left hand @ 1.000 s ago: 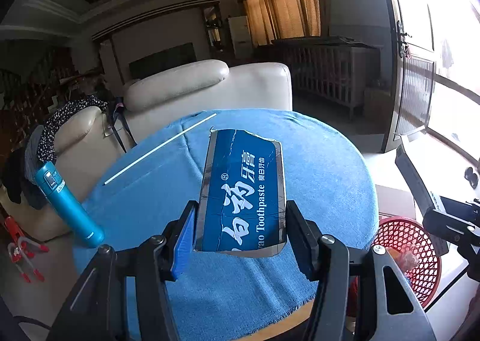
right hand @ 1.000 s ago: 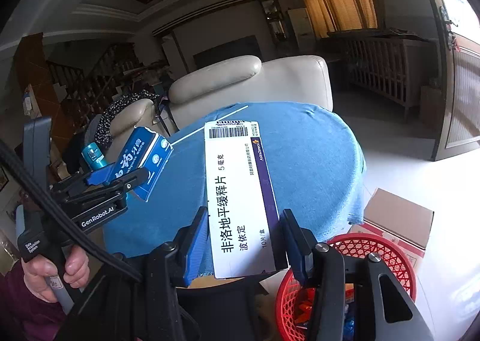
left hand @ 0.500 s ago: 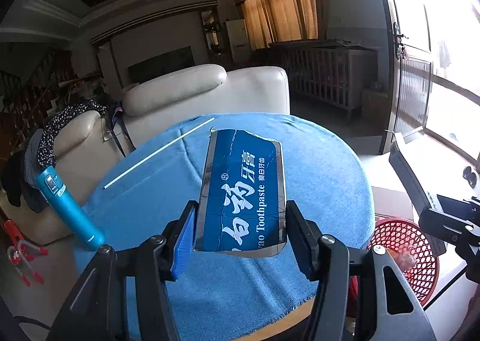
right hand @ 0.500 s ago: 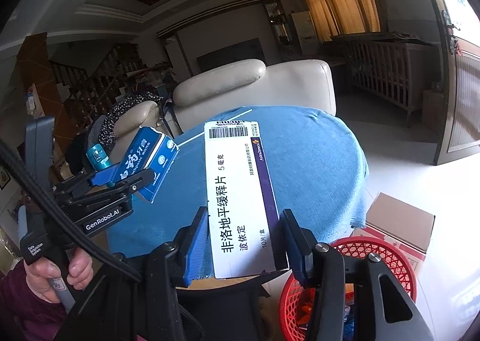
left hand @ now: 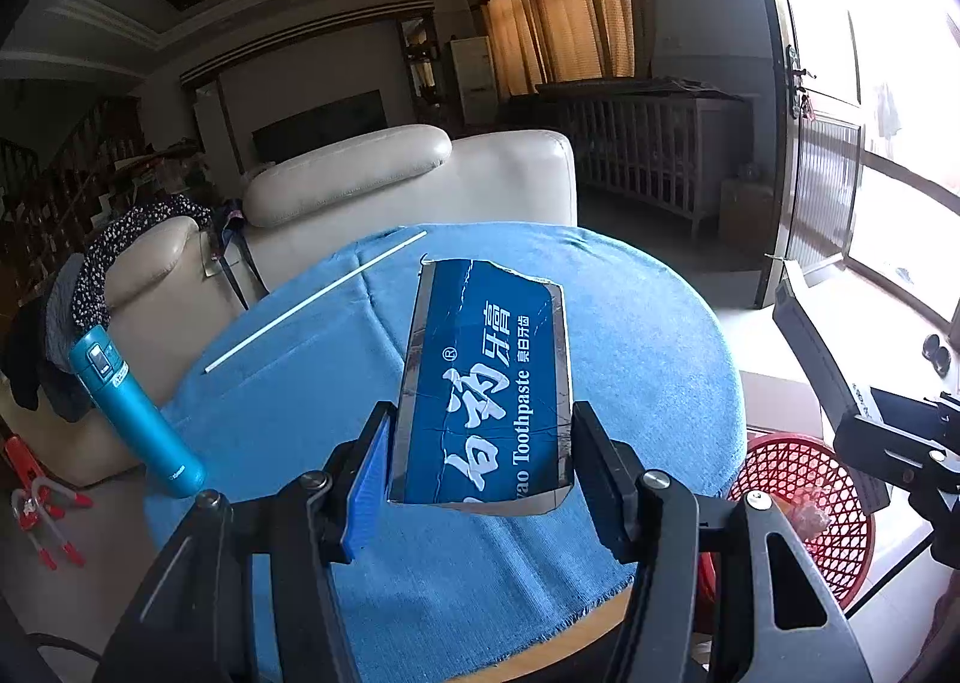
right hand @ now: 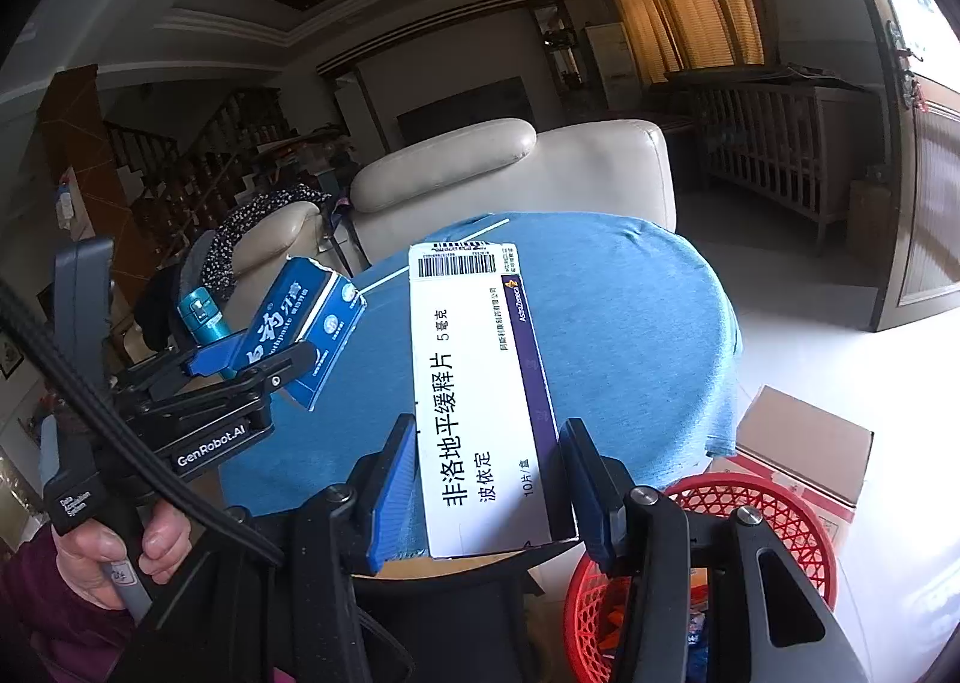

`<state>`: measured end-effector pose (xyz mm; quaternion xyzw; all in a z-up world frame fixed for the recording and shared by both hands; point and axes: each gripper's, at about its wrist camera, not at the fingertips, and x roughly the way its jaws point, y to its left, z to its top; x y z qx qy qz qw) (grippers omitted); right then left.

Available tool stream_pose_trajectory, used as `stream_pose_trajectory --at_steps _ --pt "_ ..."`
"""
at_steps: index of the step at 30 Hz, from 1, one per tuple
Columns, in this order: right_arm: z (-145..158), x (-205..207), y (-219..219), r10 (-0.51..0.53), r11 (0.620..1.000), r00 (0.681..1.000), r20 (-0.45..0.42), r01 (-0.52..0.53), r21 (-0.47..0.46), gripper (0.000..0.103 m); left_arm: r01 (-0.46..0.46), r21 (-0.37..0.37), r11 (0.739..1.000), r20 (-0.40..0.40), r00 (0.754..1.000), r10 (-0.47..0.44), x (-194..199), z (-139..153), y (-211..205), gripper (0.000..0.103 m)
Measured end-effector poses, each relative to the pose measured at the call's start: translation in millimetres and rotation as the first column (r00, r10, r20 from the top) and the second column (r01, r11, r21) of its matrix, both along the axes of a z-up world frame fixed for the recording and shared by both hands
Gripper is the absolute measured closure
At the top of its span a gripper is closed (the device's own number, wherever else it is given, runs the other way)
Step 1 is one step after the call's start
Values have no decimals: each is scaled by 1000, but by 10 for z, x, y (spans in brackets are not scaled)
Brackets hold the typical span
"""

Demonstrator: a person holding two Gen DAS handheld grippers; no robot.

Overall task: Collect trash
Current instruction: 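Lift and hold both boxes above the table, then carry them toward the basket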

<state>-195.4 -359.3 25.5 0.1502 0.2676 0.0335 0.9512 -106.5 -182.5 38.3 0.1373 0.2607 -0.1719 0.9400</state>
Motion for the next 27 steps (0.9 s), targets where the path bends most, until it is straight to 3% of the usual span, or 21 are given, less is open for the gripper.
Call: stream_pose_trajectory --at_steps 27 --pt "29 -20 -3 6 1000 1000 0 -6 5 52 16 12 1000 -14 1000 -15 -12 -36 -36 43"
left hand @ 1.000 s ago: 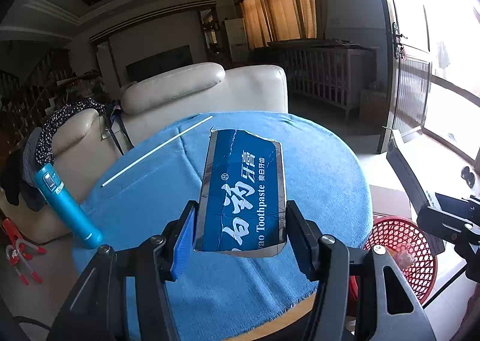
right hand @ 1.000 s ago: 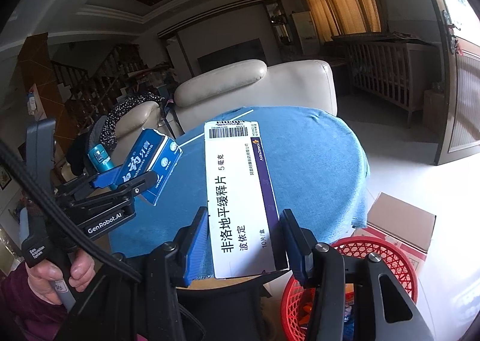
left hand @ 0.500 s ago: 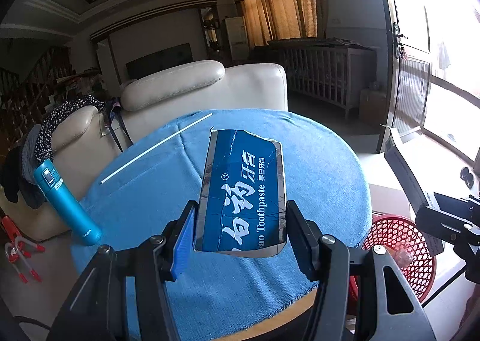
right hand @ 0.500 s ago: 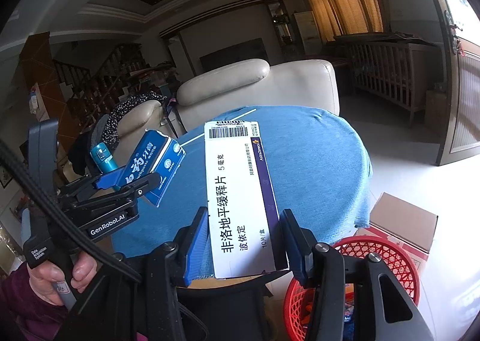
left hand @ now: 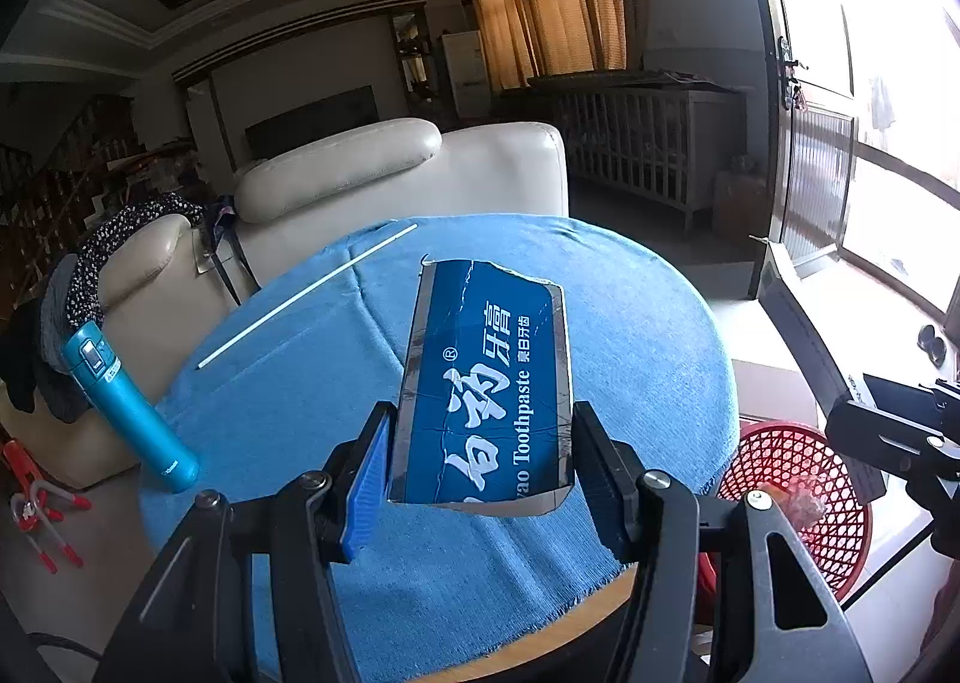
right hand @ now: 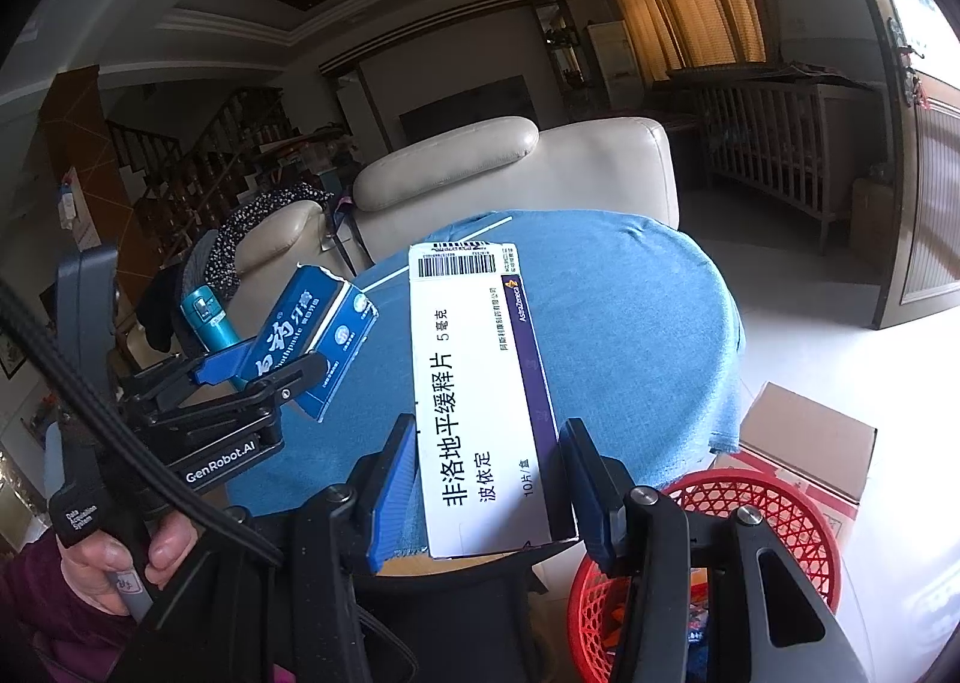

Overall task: Collect trash
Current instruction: 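Lift and hold both boxes above the table, then carry them toward the basket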

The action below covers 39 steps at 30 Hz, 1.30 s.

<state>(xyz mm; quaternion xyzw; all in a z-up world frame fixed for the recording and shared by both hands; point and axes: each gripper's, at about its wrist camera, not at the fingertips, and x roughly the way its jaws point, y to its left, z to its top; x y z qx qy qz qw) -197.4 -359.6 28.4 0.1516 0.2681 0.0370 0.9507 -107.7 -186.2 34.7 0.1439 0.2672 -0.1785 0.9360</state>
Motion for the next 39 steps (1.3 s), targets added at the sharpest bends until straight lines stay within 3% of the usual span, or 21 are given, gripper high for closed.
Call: stream_pose_trajectory --at_steps 39 --pt "-17 -19 -37 -7 1000 1000 -7 7 18 52 53 43 998 -1 999 -53 -91 -66 -119 43"
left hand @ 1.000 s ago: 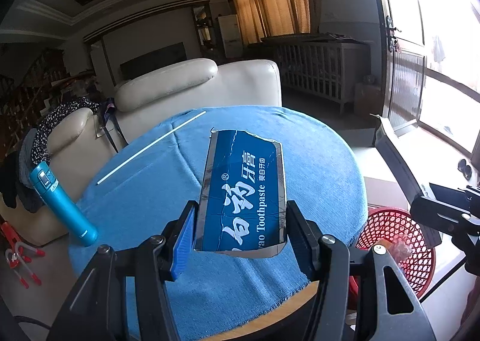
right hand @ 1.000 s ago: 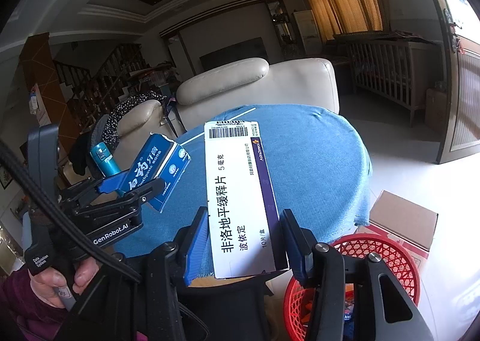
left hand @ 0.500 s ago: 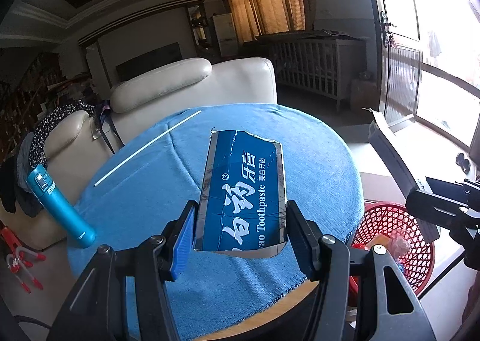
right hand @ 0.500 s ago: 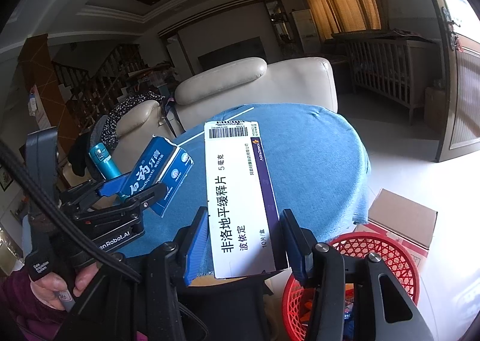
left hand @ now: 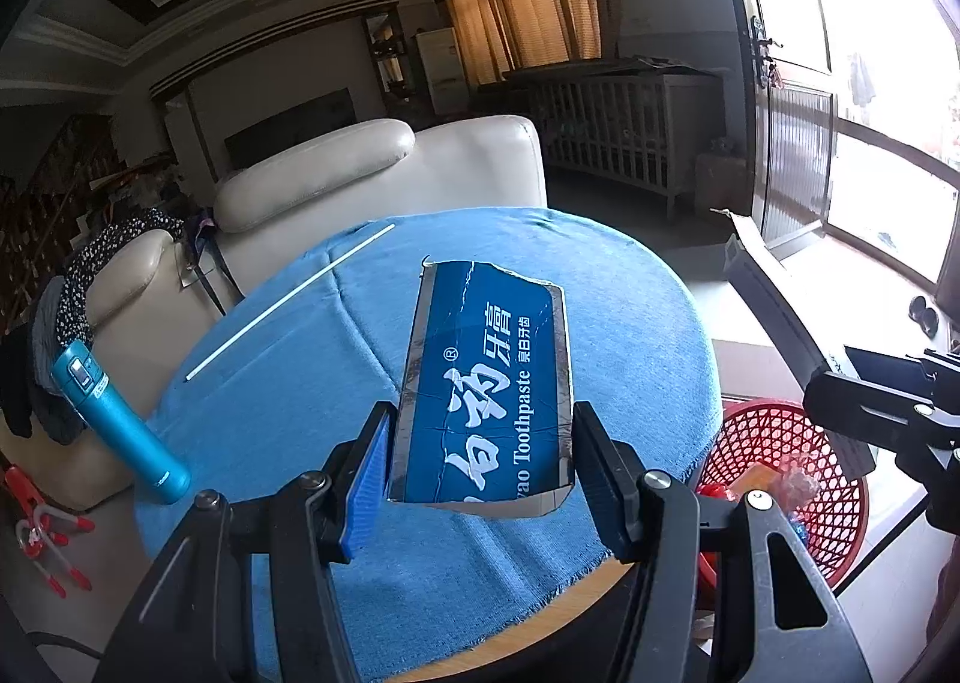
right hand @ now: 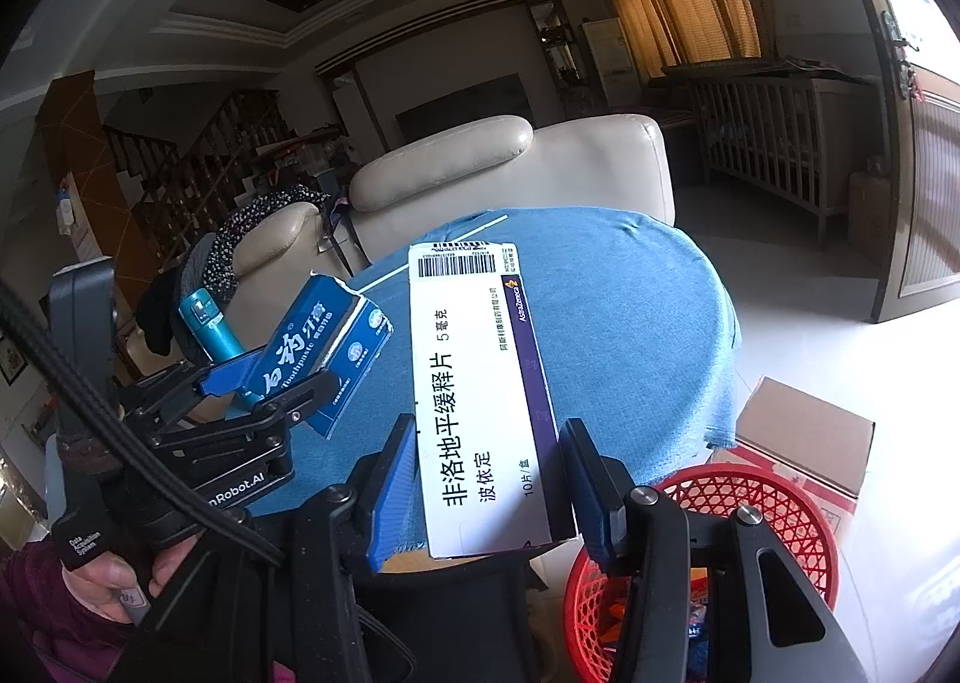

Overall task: Collect trash
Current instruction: 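Lift and hold both boxes above the table, then carry them toward the basket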

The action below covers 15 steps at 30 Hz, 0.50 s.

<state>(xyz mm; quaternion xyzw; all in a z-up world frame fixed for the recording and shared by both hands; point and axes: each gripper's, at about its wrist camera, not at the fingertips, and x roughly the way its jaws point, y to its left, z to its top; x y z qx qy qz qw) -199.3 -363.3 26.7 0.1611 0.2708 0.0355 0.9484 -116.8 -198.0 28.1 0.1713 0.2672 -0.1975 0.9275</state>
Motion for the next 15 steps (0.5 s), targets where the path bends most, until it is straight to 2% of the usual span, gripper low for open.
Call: stream_pose_trajectory --at_steps 15 --pt "6 -25 -11 -11 1000 1000 6 11 1 52 16 10 1000 5 1000 -16 -38 4 -12 43"
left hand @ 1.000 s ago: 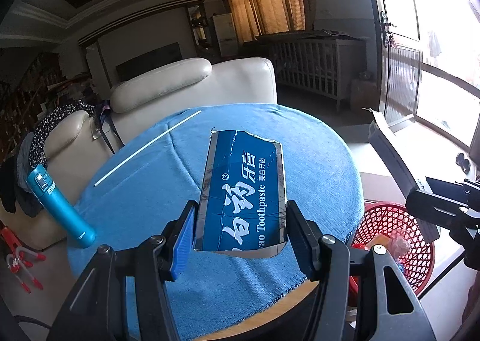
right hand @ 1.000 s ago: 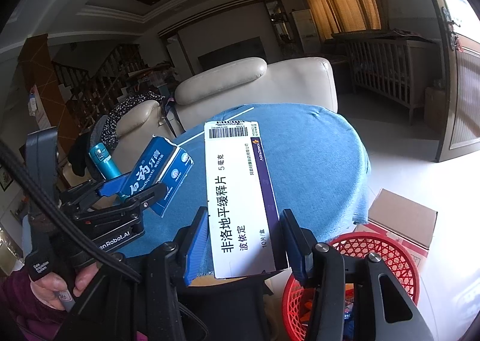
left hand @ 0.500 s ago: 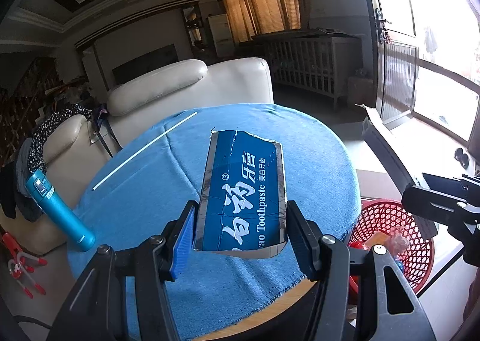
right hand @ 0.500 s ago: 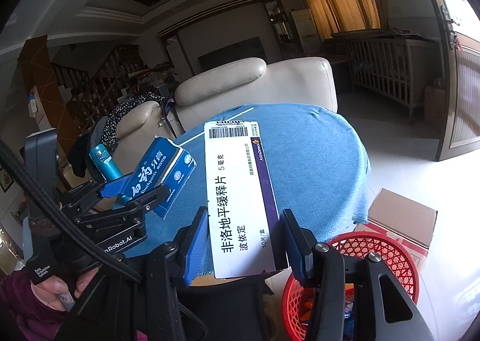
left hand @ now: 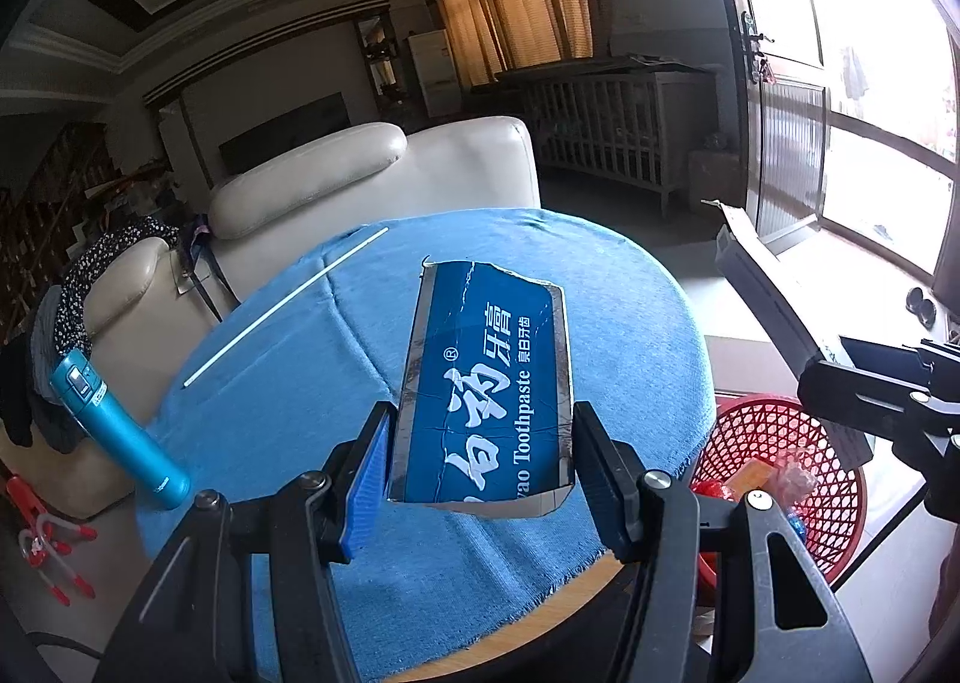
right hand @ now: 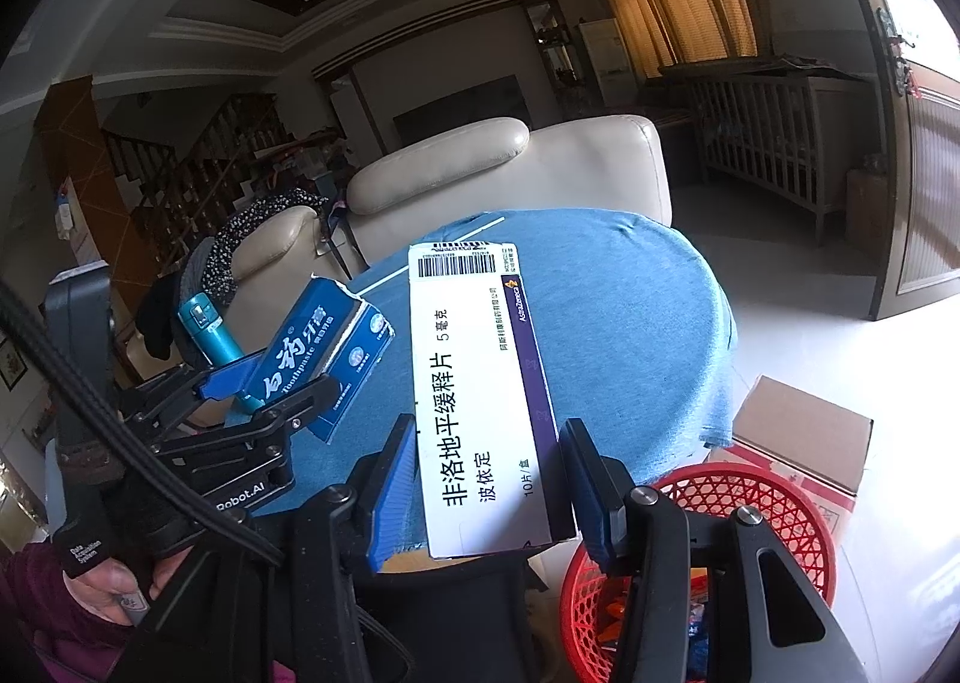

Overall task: Collect trash
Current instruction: 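Lift and hold both boxes above the table, then carry them toward the basket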

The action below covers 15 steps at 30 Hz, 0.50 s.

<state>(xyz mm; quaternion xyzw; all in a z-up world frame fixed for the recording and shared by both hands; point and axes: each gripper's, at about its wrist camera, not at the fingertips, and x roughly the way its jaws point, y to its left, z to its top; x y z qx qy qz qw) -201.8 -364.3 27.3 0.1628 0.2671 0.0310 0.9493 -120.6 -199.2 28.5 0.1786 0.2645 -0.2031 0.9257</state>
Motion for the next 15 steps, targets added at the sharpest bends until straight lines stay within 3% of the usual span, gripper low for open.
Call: stream_pose_trajectory --at_steps 15 --pt "-11 -9 -13 -1 1000 1000 -2 1 4 52 6 4 1000 -4 1000 -6 3 -7 -10 43"
